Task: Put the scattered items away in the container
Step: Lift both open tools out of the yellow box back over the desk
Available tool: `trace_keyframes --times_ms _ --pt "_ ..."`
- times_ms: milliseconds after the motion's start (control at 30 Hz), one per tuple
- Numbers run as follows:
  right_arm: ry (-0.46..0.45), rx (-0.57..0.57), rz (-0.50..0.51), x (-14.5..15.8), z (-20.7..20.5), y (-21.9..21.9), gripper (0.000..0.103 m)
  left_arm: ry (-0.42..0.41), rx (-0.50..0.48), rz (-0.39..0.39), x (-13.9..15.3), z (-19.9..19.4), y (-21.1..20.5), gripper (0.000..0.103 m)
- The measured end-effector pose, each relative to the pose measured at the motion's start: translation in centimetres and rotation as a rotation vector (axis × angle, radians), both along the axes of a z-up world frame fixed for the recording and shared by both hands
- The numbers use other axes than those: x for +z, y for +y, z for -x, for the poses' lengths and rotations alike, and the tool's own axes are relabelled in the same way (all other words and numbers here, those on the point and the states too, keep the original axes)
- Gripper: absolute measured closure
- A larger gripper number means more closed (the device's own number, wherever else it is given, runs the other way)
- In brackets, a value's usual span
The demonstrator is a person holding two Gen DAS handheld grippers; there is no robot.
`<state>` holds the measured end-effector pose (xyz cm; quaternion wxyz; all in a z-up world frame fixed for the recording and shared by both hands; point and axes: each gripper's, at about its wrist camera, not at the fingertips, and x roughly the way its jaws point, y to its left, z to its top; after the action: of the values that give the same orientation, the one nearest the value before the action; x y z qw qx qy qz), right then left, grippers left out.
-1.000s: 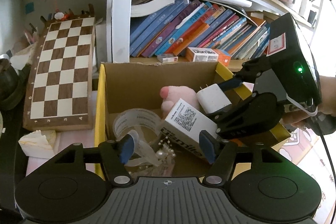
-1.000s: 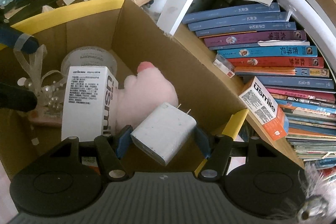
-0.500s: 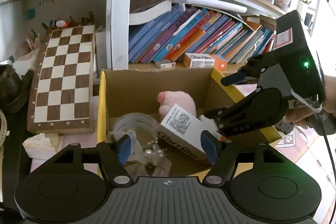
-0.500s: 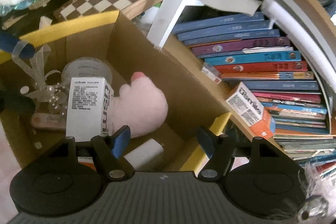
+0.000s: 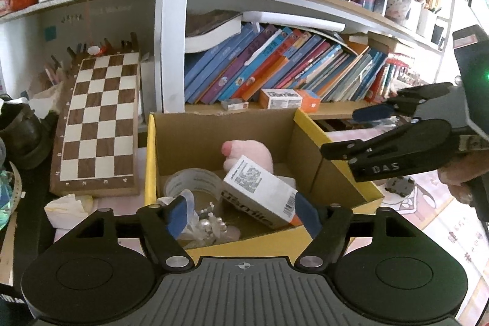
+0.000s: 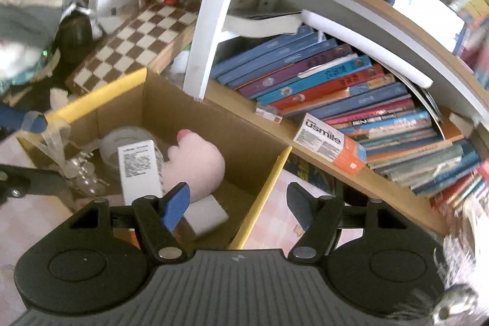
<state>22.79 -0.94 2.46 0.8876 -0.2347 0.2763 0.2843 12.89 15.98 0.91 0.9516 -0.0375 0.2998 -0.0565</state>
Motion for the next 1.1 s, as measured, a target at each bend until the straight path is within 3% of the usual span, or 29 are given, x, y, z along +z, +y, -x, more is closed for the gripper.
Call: trace_keyframes --times_ms 533,1100 --pt "0.043 -0.104 -0.083 -0.3 5.7 -3.3 0.029 0.003 -0.012 -0.014 0.0 2.9 -0.9 0.020" --pt "0.126 -0.199 -0.146 -1.9 10.3 -5.7 0.029 0.034 -0.019 -0.009 -0.7 5.9 -1.2 0.020"
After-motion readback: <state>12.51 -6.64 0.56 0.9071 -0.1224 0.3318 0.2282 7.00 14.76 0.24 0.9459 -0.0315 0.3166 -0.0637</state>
